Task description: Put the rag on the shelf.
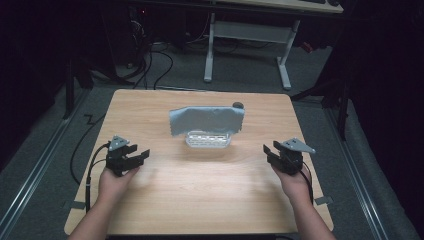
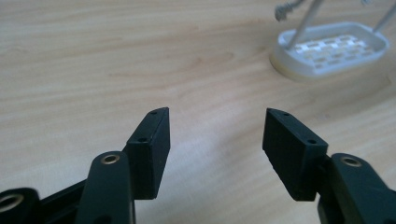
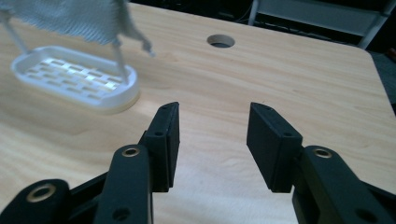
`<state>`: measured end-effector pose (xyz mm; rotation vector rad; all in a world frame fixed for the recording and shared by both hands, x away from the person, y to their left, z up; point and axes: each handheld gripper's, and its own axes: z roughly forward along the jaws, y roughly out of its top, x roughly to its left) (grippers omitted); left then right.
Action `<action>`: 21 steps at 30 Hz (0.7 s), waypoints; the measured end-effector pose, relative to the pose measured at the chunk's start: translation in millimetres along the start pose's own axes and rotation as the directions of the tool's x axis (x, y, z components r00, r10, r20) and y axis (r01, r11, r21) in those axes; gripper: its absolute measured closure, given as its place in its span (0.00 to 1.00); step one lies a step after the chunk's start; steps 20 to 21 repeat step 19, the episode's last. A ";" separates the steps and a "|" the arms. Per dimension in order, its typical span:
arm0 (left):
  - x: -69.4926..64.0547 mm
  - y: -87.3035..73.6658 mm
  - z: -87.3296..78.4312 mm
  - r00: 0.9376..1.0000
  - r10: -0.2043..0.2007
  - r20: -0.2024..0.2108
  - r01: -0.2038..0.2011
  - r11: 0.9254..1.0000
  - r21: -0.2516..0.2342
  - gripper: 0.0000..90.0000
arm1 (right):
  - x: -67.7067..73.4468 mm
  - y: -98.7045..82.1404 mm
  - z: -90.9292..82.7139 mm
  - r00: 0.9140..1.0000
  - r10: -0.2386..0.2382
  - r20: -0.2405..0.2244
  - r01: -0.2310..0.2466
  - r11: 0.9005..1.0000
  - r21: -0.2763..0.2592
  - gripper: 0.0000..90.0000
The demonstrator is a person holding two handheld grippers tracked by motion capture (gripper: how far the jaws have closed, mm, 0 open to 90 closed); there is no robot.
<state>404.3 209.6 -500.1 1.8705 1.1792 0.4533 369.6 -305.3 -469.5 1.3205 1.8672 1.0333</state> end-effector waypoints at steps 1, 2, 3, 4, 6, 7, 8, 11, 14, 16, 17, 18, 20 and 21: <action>-3.0 -3.3 -2.9 1.000 0.000 0.002 0.000 1.000 -0.001 0.47 | 5.6 -4.3 -5.3 1.000 -0.010 -0.012 0.010 1.000 -0.001 0.58; -5.8 -6.2 -6.0 1.000 -0.003 0.010 0.003 1.000 0.007 0.47 | 5.6 -4.3 -5.3 1.000 -0.010 -0.012 0.010 1.000 -0.001 0.58; -10.4 -10.5 -9.6 1.000 -0.010 0.022 0.010 1.000 0.011 0.47 | 9.2 -7.0 -8.3 1.000 -0.013 -0.020 0.013 1.000 0.001 0.57; -14.7 -13.8 -12.3 1.000 -0.009 0.028 0.009 1.000 0.024 0.47 | 14.1 -10.9 -11.7 0.999 -0.009 -0.032 0.009 1.000 0.003 0.56; -26.0 -21.6 -18.4 0.998 -0.009 0.054 0.007 0.999 0.043 0.45 | 23.2 -18.0 -17.1 0.999 0.005 -0.052 -0.005 1.000 0.008 0.53; -33.0 -26.6 -21.8 0.998 -0.008 0.069 0.004 0.998 0.055 0.45 | 28.7 -22.0 -19.4 0.998 0.013 -0.065 -0.012 1.000 0.016 0.50; -40.6 -33.2 -25.2 0.996 -0.004 0.089 -0.001 0.998 0.064 0.44 | 34.3 -26.6 -21.4 0.997 0.013 -0.078 -0.011 1.000 0.025 0.48; -61.2 -66.3 -34.7 0.994 0.006 0.109 -0.010 1.000 0.029 0.45 | 53.8 -51.2 -31.9 0.996 0.025 -0.082 -0.021 0.999 0.044 0.46; -70.4 -64.0 -41.0 0.989 0.040 0.141 -0.049 0.997 0.061 0.43 | 65.5 -67.7 -39.3 0.990 0.019 -0.141 -0.008 0.997 0.081 0.41; -68.9 -62.6 -42.4 0.991 0.066 0.114 -0.072 0.996 0.045 0.46 | 68.5 -65.6 -43.4 0.991 -0.054 -0.119 0.059 0.998 0.038 0.44; -66.8 -62.9 -41.1 0.991 0.051 0.126 -0.058 0.997 0.052 0.44 | 67.7 -65.7 -42.1 0.992 -0.047 -0.115 0.053 0.998 0.046 0.44; -63.2 -64.3 -39.0 0.988 0.014 0.156 -0.023 0.998 0.054 0.44 | 66.8 -66.1 -40.4 0.992 -0.032 -0.122 0.040 0.998 0.057 0.44; -61.3 -64.8 -37.5 0.986 -0.004 0.166 -0.006 0.998 0.061 0.44 | 65.9 -67.0 -37.2 0.990 -0.001 -0.142 0.012 0.997 0.071 0.44; -61.3 -64.8 -37.5 0.986 -0.004 0.166 -0.006 0.998 0.061 0.44 | 65.9 -67.0 -37.2 0.990 -0.001 -0.142 0.012 0.997 0.071 0.44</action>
